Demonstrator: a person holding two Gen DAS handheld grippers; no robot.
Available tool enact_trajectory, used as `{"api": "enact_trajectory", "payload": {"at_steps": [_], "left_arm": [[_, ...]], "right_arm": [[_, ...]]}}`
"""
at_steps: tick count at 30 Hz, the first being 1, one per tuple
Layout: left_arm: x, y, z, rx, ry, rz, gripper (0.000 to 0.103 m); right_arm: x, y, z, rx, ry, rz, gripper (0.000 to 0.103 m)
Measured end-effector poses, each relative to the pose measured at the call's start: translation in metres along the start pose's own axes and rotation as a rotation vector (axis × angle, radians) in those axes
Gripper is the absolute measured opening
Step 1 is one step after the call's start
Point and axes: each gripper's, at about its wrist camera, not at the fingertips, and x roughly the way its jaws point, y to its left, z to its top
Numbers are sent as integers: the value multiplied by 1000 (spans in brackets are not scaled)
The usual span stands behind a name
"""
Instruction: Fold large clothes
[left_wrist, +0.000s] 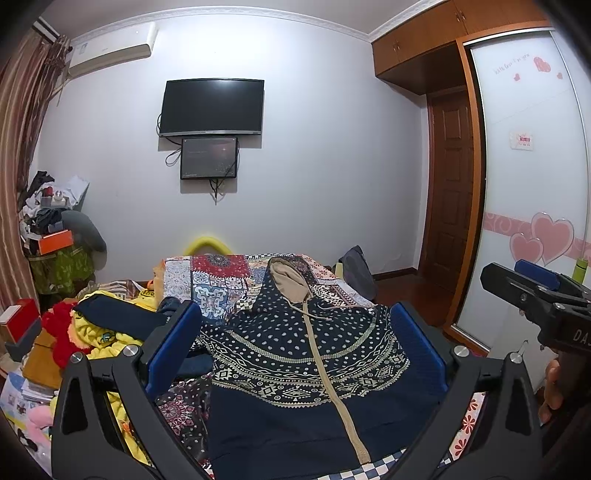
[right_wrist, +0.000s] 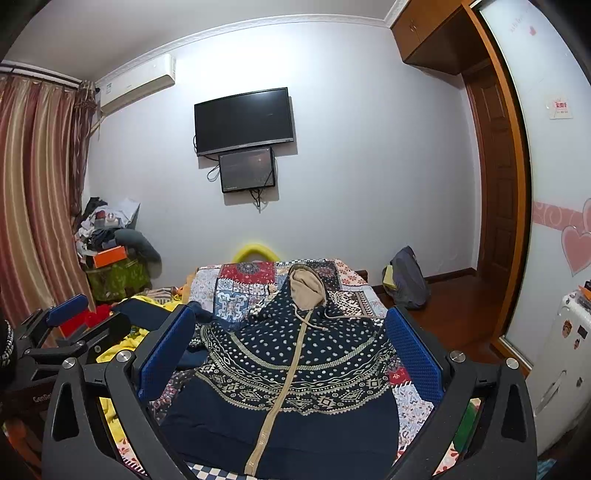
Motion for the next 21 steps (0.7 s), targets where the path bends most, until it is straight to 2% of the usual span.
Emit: {"api": "enact_trajectory", "payload": {"at_steps": [21], "left_arm": [[2,-2,0,6,7,-9,103]], "right_arm": [[1,-3,2,7,2,4,102]]}}
